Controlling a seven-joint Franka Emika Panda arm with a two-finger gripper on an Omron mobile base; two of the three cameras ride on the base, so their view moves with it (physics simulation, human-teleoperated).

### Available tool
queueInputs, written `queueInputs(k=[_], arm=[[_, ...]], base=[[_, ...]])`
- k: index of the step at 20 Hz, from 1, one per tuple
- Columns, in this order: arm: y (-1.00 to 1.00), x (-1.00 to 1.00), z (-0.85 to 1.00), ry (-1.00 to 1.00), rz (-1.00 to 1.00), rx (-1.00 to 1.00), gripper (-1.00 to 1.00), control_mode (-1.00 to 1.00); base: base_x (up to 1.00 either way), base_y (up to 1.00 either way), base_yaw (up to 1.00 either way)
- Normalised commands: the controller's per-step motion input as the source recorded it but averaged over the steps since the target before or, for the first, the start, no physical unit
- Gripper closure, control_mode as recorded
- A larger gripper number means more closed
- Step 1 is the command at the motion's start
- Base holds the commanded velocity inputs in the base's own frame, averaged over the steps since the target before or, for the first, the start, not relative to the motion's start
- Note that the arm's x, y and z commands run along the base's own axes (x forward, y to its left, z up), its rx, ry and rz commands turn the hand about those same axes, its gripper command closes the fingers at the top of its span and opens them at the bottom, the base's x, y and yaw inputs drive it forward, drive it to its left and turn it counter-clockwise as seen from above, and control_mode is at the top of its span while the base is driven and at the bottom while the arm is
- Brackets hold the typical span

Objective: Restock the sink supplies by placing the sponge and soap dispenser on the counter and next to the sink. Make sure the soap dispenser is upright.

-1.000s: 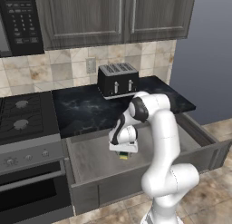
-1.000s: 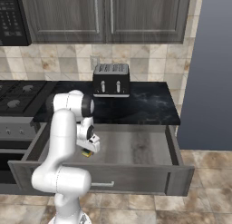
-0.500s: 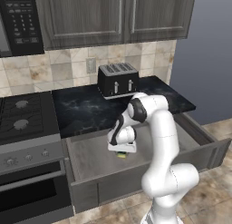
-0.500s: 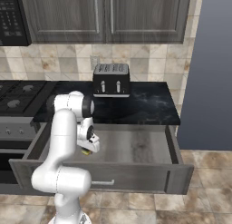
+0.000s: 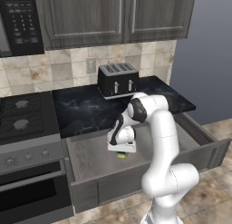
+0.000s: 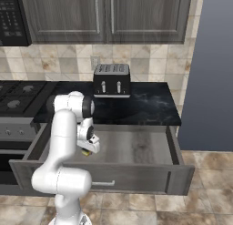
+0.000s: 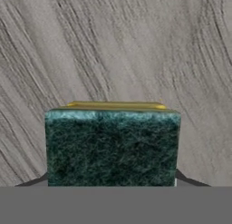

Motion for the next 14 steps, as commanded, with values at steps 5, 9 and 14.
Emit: queueInputs(k=[5, 9, 14], arm=[[-0.12, -0.48, 0.30, -0.07, -0.01, 0.00, 1.00, -1.00], [-0.13, -0.58, 0.80, -0.13, 0.00, 0.00, 1.00, -1.00], [-0.25, -0.52, 0.99, -0.07, -0.06, 0.00, 1.00, -1.00]], base=[[0.00, 0.00, 0.00], [0.00, 0.00, 0.00], [0.00, 0.00, 0.00]])
